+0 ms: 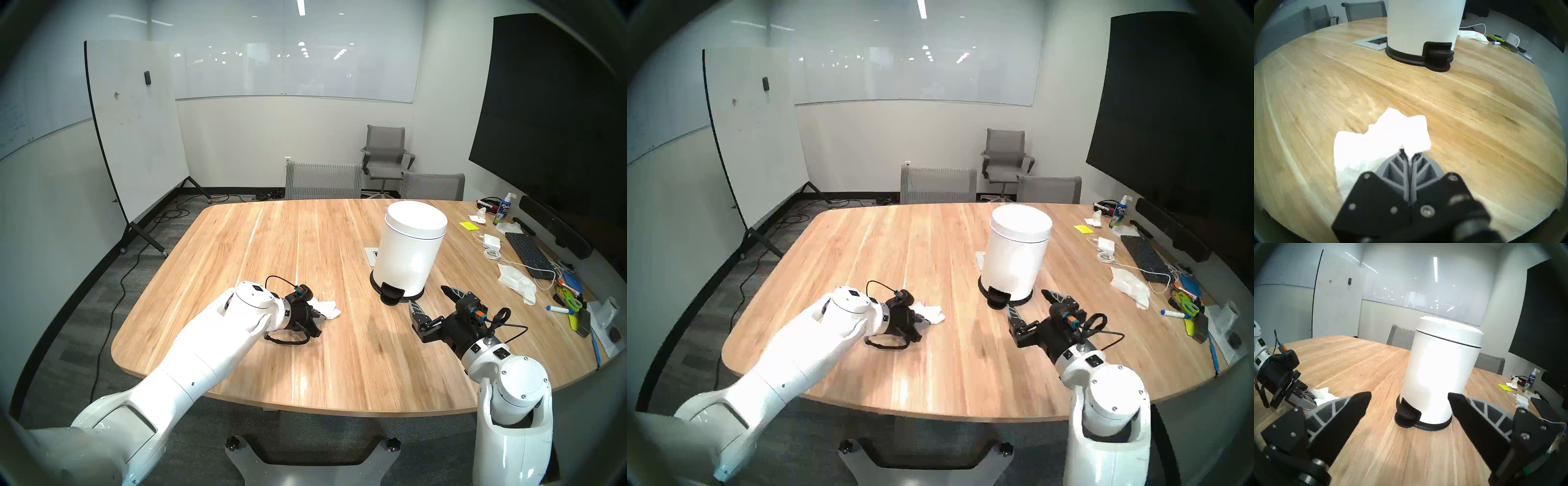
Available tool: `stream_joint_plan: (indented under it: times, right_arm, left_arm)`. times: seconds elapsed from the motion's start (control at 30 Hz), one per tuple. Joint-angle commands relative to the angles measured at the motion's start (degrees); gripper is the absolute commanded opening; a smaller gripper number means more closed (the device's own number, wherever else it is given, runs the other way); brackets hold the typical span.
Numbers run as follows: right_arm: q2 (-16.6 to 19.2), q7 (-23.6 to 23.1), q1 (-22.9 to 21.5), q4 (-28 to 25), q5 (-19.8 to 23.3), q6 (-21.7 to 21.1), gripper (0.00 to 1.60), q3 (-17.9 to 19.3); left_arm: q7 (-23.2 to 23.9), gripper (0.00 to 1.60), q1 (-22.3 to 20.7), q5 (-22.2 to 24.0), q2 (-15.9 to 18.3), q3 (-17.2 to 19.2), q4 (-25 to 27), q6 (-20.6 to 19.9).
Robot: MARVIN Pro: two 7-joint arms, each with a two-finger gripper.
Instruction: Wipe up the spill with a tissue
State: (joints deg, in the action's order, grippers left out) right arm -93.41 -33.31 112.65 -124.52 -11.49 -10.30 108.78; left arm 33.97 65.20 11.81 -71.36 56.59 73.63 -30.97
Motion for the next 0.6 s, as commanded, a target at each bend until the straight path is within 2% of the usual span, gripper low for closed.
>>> stream_joint_plan:
  times: [0.0,0.57]
  right_arm:
    - [0.0,0.0,-0.2,-1.2,0.0,0.1,1.6,-0.1]
    - [0.0,0.0,-0.2,-1.2,0.0,0.1,1.6,-0.1]
  left_arm:
    - [-0.5,0.0,-1.0,0.3,-0.6,0.8,-1.8,0.3]
    - [1.3,0.0,-1.5,1.4,1.7,3.0,-4.3,1.7]
